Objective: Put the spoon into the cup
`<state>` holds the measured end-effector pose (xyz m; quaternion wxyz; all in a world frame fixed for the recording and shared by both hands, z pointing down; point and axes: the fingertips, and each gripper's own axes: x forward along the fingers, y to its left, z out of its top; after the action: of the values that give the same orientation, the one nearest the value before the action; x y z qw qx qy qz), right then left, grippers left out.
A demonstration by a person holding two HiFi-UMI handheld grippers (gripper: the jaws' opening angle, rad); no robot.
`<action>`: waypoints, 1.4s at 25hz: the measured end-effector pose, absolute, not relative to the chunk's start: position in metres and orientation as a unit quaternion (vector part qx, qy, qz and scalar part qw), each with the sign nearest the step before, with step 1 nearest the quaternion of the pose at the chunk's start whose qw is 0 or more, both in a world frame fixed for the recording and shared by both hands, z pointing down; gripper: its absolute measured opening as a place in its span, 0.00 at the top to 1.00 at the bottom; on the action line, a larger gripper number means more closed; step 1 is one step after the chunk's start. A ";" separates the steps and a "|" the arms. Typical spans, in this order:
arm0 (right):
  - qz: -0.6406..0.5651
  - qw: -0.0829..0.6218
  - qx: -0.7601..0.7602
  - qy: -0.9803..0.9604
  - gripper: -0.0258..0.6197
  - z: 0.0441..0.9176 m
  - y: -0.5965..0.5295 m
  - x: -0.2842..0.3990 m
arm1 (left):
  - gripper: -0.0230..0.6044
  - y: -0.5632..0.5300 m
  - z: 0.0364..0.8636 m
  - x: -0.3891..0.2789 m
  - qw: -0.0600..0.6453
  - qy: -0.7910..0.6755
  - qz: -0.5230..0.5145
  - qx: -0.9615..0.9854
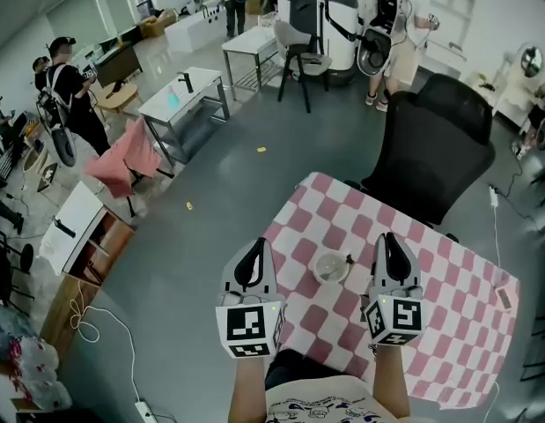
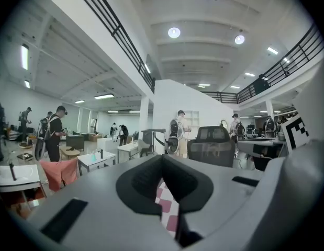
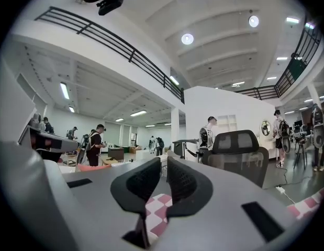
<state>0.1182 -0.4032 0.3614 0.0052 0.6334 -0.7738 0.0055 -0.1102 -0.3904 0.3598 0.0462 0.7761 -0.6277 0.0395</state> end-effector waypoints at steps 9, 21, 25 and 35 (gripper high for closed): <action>-0.016 -0.022 0.639 -0.769 0.93 0.328 -0.384 0.125 | 0.94 -0.373 0.321 -0.098 0.009 -0.617 0.018 0.787; -0.032 -0.037 0.638 -0.769 0.94 0.306 -0.371 0.132 | 0.94 -0.364 0.301 -0.086 -0.017 -0.611 0.008 0.791; -0.035 -0.036 0.638 -0.769 0.94 0.305 -0.370 0.134 | 0.94 -0.363 0.302 -0.084 -0.016 -0.611 0.007 0.792; -0.029 -0.035 0.639 -0.768 0.94 0.308 -0.369 0.135 | 0.94 -0.361 0.301 -0.084 -0.017 -0.610 0.006 0.792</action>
<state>0.1349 -0.3687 0.3084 -0.0348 0.6392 -0.7677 -0.0292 -0.0844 -0.3611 0.3014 -0.0171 0.7925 -0.6097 0.0062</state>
